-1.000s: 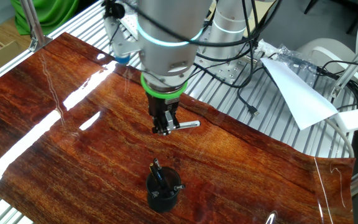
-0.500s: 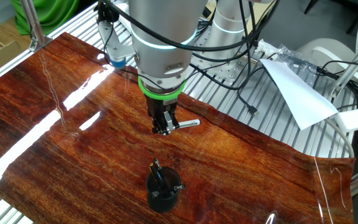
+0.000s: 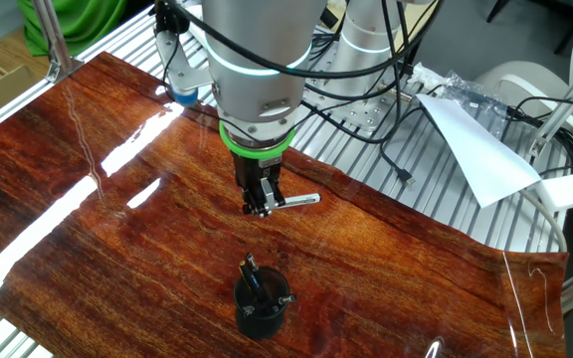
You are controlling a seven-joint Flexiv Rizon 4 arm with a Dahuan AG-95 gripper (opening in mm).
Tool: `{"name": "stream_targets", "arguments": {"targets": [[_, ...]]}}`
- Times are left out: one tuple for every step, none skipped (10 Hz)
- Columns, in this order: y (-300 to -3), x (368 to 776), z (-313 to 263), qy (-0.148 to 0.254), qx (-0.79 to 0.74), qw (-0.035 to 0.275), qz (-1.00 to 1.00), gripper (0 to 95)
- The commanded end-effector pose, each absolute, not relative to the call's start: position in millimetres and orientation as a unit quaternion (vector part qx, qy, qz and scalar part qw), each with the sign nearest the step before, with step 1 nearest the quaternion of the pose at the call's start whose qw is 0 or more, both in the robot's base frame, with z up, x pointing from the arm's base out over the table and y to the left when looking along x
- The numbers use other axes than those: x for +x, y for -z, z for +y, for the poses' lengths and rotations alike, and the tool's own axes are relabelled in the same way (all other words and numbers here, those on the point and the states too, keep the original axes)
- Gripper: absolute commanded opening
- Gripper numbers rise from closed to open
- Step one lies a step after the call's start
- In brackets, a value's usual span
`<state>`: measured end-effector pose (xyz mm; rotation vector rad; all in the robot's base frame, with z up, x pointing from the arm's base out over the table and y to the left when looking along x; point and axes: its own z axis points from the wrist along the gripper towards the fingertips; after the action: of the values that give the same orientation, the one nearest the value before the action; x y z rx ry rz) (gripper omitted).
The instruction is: Put the pen into the pen holder
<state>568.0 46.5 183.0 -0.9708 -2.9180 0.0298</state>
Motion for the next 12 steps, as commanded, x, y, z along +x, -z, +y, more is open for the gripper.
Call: {"name": "stream_targets", "arguments": {"targets": [[-183,569,47,-0.011,-0.320,0.031,-0.947,0.0],[-183,569,47,-0.010,-0.320,0.030,-0.947,0.0],[-183,569,46,-0.009,-0.317,0.031,-0.948,0.0],[-185,569,47,-0.008,-0.317,0.032,-0.948,0.0],[-186,569,47,-0.008,-0.315,0.032,-0.949,0.0],[-187,569,48,-0.008,-0.312,0.033,-0.949,0.0],[-187,569,48,-0.007,-0.313,0.034,-0.949,0.0],[-189,569,49,-0.008,-0.314,0.033,-0.949,0.0],[-190,569,50,-0.010,-0.315,0.031,-0.948,0.0],[-196,570,50,-0.010,-0.316,0.031,-0.948,0.0],[-200,570,49,-0.008,-0.315,0.031,-0.949,0.0],[-206,570,48,-0.008,-0.310,0.029,-0.950,0.0]]}}
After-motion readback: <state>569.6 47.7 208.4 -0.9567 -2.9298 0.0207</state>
